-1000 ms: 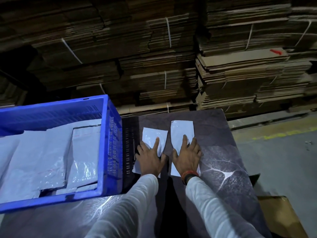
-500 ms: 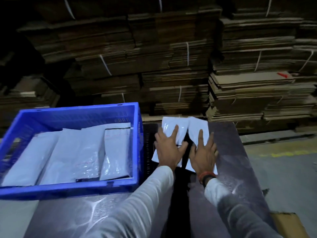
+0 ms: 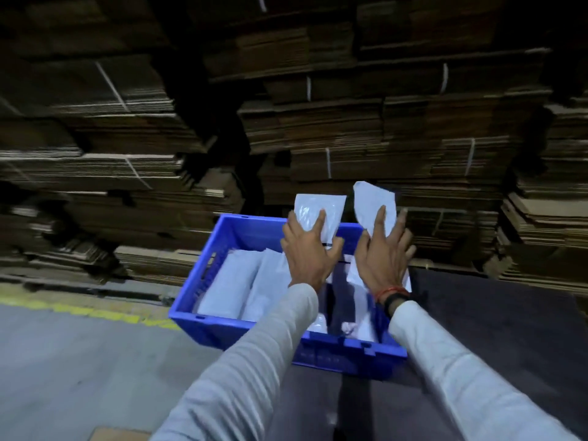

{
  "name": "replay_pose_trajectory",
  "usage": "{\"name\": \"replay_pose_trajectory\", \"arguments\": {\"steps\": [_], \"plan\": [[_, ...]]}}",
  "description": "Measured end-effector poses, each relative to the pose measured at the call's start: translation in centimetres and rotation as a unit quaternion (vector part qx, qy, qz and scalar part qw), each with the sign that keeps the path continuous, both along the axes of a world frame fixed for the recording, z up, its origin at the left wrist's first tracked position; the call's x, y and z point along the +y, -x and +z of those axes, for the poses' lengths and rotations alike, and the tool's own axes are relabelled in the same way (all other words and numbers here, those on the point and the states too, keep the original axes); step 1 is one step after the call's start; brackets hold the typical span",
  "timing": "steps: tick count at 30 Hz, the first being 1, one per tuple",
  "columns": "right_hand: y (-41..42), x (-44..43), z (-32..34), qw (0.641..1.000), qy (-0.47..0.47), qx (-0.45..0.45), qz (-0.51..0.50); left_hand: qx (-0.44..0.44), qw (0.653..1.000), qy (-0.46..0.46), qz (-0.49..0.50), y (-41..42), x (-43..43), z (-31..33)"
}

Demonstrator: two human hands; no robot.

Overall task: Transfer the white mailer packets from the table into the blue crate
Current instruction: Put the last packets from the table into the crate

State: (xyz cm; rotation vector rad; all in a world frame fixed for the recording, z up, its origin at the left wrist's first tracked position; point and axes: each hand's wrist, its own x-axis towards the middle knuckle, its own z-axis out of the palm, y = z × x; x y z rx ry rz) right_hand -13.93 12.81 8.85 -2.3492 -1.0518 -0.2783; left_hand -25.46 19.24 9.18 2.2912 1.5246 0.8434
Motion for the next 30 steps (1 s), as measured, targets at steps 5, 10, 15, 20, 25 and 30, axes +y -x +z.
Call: {"name": "replay_pose_trajectory", "arguments": {"steps": [5,10,15,20,25,30], "plan": [[11.0,5.0,-2.6,0.997,0.049,0.039,0.05,0.07,0.995,0.038,0.061,10.3,3.8,-3.6],[17.9,8.0,-5.6,0.988,0.108,0.081,0.071,0.132,0.986,0.061,0.085,16.5,6.0,-6.6],[20.3,10.0,-8.2,0.977,0.171,0.107,0.065,0.183,0.978,0.078,0.067,19.0,7.8,-8.9],[20.4,11.1,-10.8,0.951,0.25,0.162,0.079,0.235,0.96,0.153,0.029,18.3,9.1,-10.4],[20.0,10.7,-12.0,0.93,0.309,0.176,0.095,0.321,0.932,0.167,0.017,18.5,9.4,-11.9],[19.4,10.0,-11.7,0.923,0.318,0.181,0.119,0.329,0.927,0.182,0.013,18.4,9.4,-12.3]]}}
